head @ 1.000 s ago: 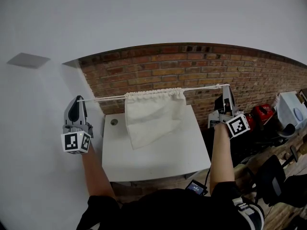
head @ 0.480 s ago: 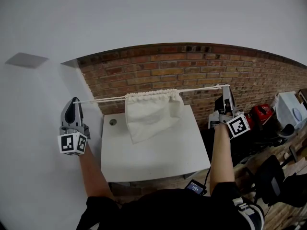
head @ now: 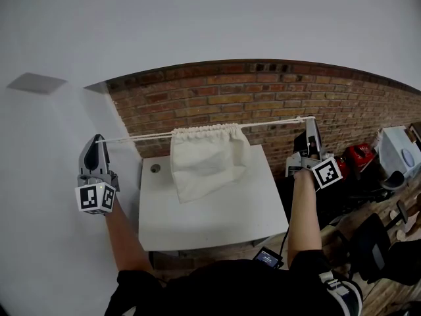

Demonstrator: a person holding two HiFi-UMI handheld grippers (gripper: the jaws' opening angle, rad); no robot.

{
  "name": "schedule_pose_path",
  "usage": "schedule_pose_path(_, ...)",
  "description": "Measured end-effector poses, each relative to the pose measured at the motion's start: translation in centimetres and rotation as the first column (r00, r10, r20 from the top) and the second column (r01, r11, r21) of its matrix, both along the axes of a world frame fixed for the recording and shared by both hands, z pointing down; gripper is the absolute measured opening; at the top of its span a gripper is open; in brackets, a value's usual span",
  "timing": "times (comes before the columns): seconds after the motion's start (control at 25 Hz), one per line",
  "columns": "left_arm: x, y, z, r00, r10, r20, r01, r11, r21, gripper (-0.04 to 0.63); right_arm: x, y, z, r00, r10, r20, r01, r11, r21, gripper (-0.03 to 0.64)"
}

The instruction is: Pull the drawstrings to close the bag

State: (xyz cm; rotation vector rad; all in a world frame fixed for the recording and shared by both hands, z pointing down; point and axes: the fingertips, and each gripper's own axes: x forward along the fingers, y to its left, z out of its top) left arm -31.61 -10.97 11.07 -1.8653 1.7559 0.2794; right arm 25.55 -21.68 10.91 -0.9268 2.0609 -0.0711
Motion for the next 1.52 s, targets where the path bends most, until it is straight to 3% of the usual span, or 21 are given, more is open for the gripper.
schedule_pose_path(1.04,-2.2,0.1,0.3,1.0,-0.002,-0.016,0.002,1.0,-0.004,0.02,1.4,-0.8,1.1,0.994,-0.037,0.105,0.039,0.999,-0.018,0.005)
schedule_pose_path(1.32,-3.1,0.4,0.5,0.999,0.009,-0.05,-0.009,1.0,-0.005,0.018,2.3,-1.1,1.8,0.988,-0.051,0.145,0.056,0.998,-0.031,0.003)
schedule_pose_path(1.52,-3.4,0.3,0.4,0.999,0.003,-0.033,-0.003,1.0,-0.007,0.02,2.7,-1.4,2.0,0.987,-0.044,0.153,0.05,0.998,-0.032,0.004)
